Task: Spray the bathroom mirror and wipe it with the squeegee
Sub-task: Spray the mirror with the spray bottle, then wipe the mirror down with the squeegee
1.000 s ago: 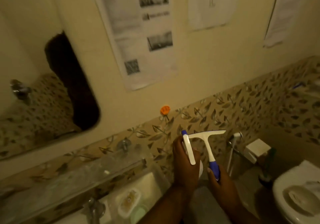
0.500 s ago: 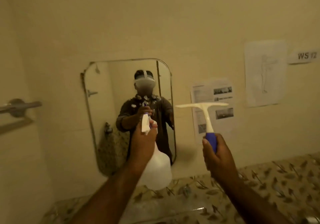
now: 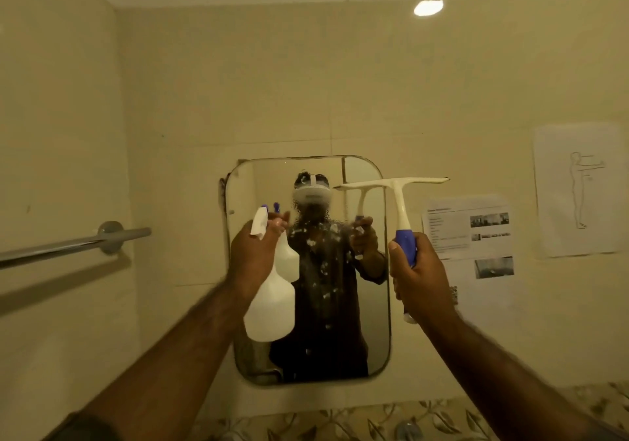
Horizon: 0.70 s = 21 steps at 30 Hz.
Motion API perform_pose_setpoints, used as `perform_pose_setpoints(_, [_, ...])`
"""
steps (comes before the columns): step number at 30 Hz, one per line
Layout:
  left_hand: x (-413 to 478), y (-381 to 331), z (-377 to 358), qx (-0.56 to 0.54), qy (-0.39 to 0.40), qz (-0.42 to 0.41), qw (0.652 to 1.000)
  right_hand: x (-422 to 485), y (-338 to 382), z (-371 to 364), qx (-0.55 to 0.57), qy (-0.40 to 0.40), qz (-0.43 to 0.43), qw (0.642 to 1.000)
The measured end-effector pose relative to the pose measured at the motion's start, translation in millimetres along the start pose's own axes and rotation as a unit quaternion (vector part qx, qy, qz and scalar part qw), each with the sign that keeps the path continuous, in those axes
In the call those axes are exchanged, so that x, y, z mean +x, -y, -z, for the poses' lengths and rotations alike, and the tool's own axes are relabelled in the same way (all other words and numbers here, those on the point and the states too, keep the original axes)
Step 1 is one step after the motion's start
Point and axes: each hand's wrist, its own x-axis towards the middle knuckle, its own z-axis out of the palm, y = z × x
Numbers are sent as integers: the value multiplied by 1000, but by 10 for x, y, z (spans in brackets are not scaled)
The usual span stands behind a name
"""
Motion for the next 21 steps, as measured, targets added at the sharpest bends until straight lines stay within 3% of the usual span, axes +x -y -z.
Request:
perform_pose_setpoints(4, [262,-46,144,63,-53,8,997,64,-23,-97,18,4,3,1000])
perform_pose_setpoints(13, [-146,494,414,83,-34,48,995,153,-37,-211,71,29,-18,997])
perform_pose_setpoints(19, [-695,1115,284,48,43,92,994,95,-117,-427,65,29,-7,997])
perform_pose_setpoints(21, [-751,1196,209,37,32,114,992,120,-108,-524,75,31,-4,997])
